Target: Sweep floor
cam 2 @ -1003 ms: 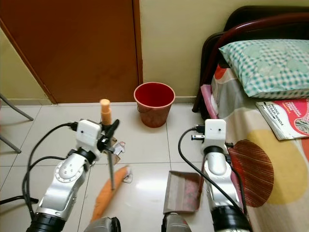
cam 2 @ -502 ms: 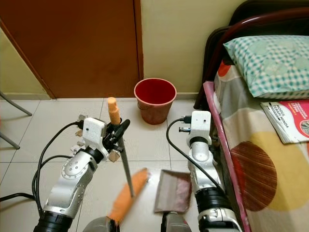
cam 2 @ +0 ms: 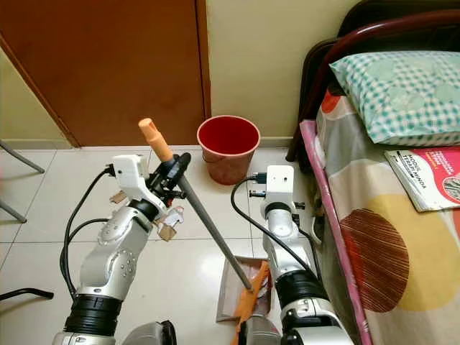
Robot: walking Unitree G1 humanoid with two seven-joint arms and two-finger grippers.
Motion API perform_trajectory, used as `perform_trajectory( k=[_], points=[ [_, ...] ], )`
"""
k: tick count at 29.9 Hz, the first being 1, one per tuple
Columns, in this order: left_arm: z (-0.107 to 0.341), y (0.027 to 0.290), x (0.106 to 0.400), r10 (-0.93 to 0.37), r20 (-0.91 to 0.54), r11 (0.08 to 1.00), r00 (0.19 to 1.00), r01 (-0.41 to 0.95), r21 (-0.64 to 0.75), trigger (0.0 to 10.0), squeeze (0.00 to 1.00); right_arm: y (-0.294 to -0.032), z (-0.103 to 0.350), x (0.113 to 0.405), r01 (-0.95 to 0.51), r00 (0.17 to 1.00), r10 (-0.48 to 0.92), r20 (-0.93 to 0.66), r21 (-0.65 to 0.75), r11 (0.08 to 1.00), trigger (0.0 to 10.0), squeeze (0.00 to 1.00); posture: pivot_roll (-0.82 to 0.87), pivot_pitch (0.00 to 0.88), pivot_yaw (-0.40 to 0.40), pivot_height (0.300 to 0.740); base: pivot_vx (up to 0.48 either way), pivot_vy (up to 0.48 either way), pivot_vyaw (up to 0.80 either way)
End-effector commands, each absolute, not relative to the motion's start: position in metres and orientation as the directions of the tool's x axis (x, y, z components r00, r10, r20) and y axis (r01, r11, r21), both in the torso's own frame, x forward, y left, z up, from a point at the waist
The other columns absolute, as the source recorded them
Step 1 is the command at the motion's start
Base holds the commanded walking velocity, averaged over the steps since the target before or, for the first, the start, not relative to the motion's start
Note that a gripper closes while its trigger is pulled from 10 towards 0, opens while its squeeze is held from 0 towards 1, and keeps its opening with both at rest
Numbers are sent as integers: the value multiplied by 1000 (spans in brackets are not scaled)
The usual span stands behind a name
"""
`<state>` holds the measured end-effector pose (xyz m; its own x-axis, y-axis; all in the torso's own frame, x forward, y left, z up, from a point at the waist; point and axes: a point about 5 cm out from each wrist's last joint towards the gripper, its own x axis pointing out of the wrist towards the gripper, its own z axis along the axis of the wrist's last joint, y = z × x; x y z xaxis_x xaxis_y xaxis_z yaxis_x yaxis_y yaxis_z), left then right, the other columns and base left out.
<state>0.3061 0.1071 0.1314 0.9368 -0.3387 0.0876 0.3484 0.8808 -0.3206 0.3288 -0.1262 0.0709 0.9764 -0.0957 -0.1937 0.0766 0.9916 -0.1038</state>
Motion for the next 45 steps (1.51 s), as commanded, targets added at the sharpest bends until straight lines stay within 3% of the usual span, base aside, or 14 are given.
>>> perform_trajectory(
  k=[1, 8, 16, 26, 45],
  points=[
    [155, 121, 310, -294, 189, 905, 937, 337, -262, 10000, 0, -126, 73, 328, 53, 982, -75, -172, -126, 991, 10000, 0, -21, 121, -33, 740, 0, 0, 0],
    [154, 158, 304, -231, 162, 947, 959, 260, -186, 10000, 0, -163, 74, 318, 141, 977, -159, -140, -126, 982, 10000, 0, -17, 123, -30, 740, 0, 0, 0],
    [134, 178, 288, -216, 81, 968, 973, 224, -110, 10000, 0, -194, 65, 298, 195, 964, -215, -155, -136, 971, 10000, 0, -19, 122, -21, 740, 0, 0, 0],
    [100, 188, 260, -140, -16, 990, 990, 140, -3, 10000, 0, -202, 77, 279, 174, 983, -175, -61, -20, 984, 10000, 0, -8, 85, -18, 740, 0, 0, 0],
    [112, 191, 264, -117, 64, 985, 991, 108, 136, 10000, 0, -201, 88, 283, 134, 991, -135, -21, -28, 991, 10000, 0, -6, 56, -19, 740, 246, 0, 0]
  ],
)
